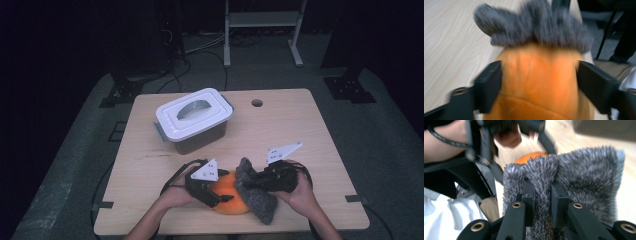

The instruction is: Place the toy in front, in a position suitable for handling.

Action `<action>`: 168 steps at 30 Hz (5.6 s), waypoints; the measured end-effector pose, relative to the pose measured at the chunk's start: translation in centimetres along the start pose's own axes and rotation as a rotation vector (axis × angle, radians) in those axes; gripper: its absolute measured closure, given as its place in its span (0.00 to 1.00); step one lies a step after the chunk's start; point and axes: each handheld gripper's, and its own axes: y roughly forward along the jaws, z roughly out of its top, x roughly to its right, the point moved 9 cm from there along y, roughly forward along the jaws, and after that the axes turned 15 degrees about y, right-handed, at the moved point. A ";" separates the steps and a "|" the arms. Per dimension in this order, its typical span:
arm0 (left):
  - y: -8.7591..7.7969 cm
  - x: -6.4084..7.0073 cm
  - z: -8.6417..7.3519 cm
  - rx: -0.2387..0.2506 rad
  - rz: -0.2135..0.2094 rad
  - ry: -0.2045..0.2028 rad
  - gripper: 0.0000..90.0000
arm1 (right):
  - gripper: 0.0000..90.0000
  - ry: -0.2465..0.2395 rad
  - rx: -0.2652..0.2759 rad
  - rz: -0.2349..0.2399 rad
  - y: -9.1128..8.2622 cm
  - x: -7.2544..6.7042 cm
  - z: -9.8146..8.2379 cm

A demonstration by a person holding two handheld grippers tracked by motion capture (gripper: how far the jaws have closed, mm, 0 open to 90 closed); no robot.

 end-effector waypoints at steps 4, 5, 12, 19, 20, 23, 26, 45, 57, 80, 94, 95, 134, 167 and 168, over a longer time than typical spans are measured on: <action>0.3 -0.3 -0.4 -0.022 0.000 -0.044 0.13 | 0.84 -0.001 -0.018 0.012 0.5 -0.1 -0.3; 0.3 -0.2 -0.7 -0.024 -0.011 -0.041 0.16 | 0.84 -0.004 -0.018 0.011 0.4 0.0 -0.4; -0.6 -0.5 -2.2 -0.039 -0.036 -0.039 0.37 | 0.84 0.021 -0.027 0.006 0.0 1.1 -1.1; -1.7 -0.5 -3.5 -0.036 -0.096 -0.078 0.34 | 0.84 0.086 -0.058 -0.019 -0.3 3.4 -2.3; -1.8 -0.5 -3.4 -0.032 -0.098 -0.087 0.33 | 0.84 0.092 -0.065 -0.030 -0.3 3.7 -2.4; -1.6 -0.4 -3.2 -0.029 -0.102 -0.088 0.22 | 0.84 0.104 -0.071 -0.034 -0.4 4.0 -2.7; -1.1 -0.8 -3.4 -0.057 -0.090 -0.127 0.11 | 0.84 0.101 -0.069 -0.044 -0.6 4.0 -2.5; 0.0 -1.2 -0.9 -0.039 0.058 -0.087 0.11 | 0.84 -0.002 -0.026 -0.010 0.0 0.8 -0.7; 0.3 -0.1 -0.7 -0.041 0.051 0.045 0.27 | 0.83 -0.029 -0.021 -0.040 -1.1 0.5 -0.2; 0.0 -0.5 0.4 -0.009 0.050 -0.029 0.20 | 0.84 -0.062 -0.038 -0.022 -0.3 -0.2 -0.3; -0.6 -0.4 0.1 -0.017 0.018 -0.006 0.25 | 0.84 -0.005 -0.018 0.001 -1.7 1.0 -0.7; -0.5 -0.6 0.3 -0.015 0.033 -0.018 0.19 | 0.84 -0.018 -0.038 -0.006 -1.2 0.8 -0.8; -0.1 -0.9 -0.8 -0.078 0.128 0.109 0.36 | 0.83 0.013 0.061 -0.063 -1.3 1.3 0.6; -0.5 0.5 -1.1 -0.028 0.007 0.126 0.26 | 0.83 0.079 0.050 -0.014 -1.9 2.4 0.1; -0.5 0.5 -1.1 -0.028 0.003 0.131 0.26 | 0.83 0.073 0.044 -0.018 -1.7 2.4 0.1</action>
